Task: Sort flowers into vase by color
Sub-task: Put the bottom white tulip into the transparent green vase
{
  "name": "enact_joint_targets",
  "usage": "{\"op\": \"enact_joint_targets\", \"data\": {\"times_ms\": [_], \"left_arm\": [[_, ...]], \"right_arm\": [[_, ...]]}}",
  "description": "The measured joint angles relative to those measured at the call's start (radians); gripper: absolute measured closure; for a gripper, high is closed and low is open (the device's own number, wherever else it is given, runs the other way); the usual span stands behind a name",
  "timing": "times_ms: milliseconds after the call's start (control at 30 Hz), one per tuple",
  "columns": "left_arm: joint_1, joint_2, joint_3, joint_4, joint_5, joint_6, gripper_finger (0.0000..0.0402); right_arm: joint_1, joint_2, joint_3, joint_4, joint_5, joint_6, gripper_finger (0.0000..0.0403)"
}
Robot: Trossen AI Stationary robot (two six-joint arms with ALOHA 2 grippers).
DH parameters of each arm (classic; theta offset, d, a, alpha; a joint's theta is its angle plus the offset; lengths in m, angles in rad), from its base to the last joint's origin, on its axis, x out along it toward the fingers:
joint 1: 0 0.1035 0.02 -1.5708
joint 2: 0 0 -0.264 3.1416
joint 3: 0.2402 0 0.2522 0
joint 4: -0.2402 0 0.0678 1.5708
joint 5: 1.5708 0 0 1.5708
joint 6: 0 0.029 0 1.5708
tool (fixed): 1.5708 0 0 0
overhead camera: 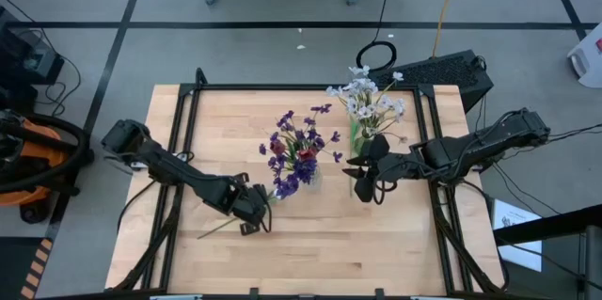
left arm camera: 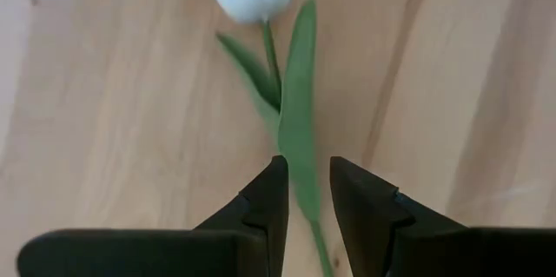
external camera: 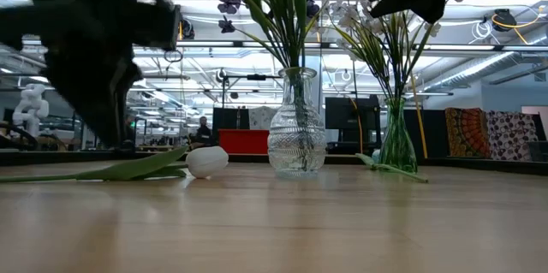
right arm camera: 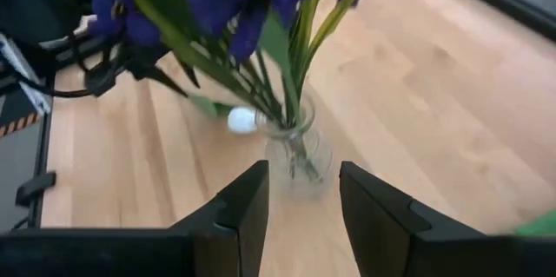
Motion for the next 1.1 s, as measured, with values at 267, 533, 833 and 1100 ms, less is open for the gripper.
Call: {"op": "enact_joint_targets", "data": {"times_ms": [267, 533, 833, 1100], "left_arm": [[0.000, 0.118, 0.000, 0.003, 0.029, 0.000, 0.0307], [0.000, 0.129, 0.003, 0.012, 0.045, -0.025, 0.0389], [-0.039, 0.114, 0.049, 0.042, 0.101, -0.026, 0.0398], [-0.071, 0.114, 0.211, 0.100, 0.027, -0.069, 0.0400]], "right_arm": [[0.031, 0.000, 0.000, -0.044, -0.021, 0.027, 0.0271], [0.080, 0.000, 0.000, -0.090, -0.030, 0.078, 0.0271], [0.184, -0.046, 0.000, -0.292, -0.048, 0.241, 0.0278], [0.310, -0.120, 0.000, -0.480, -0.058, 0.307, 0.0316]]}}
